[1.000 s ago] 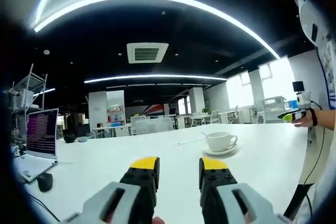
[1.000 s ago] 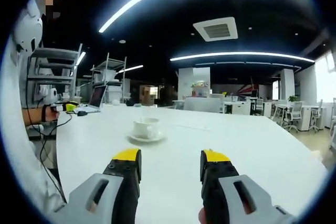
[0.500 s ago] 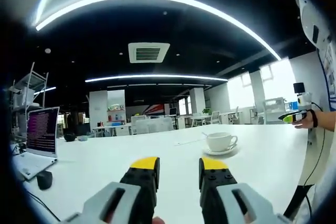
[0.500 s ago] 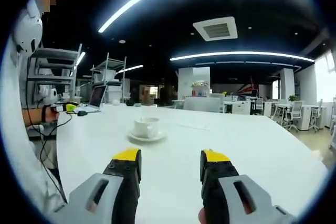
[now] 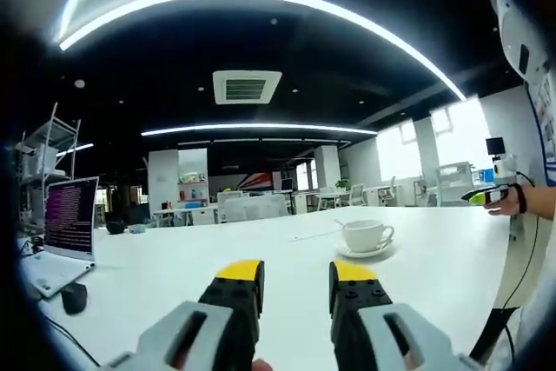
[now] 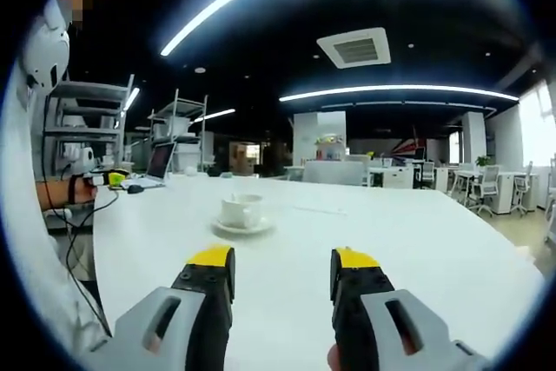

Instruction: Tidy tabletop coffee trays, cups and spoons，present forward

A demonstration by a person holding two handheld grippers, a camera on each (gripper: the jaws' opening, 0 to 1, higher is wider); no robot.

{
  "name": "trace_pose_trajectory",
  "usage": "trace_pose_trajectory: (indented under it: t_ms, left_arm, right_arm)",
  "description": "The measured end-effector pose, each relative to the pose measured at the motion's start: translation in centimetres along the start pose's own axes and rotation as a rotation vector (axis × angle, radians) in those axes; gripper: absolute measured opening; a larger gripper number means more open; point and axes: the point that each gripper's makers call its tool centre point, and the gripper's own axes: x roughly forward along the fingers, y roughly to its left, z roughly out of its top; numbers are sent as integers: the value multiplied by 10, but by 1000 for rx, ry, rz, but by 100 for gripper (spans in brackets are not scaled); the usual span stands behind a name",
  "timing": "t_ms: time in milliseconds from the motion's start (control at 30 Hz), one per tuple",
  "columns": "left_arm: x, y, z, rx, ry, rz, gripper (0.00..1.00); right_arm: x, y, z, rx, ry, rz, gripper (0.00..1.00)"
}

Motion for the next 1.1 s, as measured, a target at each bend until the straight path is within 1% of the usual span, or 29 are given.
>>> trace_pose_trajectory:
  t_ms: [200, 800, 1100]
  left_arm:
    - [1, 0, 2, -4, -4, 0, 31]
    - [3, -1, -3, -4, 6, -5, 31]
    - [3, 1, -2, -5, 6, -1, 31]
  right_arm:
    - [0, 0, 2, -1, -5, -1, 44]
    - [-2, -3, -4, 6, 6, -6, 44]
    - [-1, -4, -2, 5, 7, -6, 44]
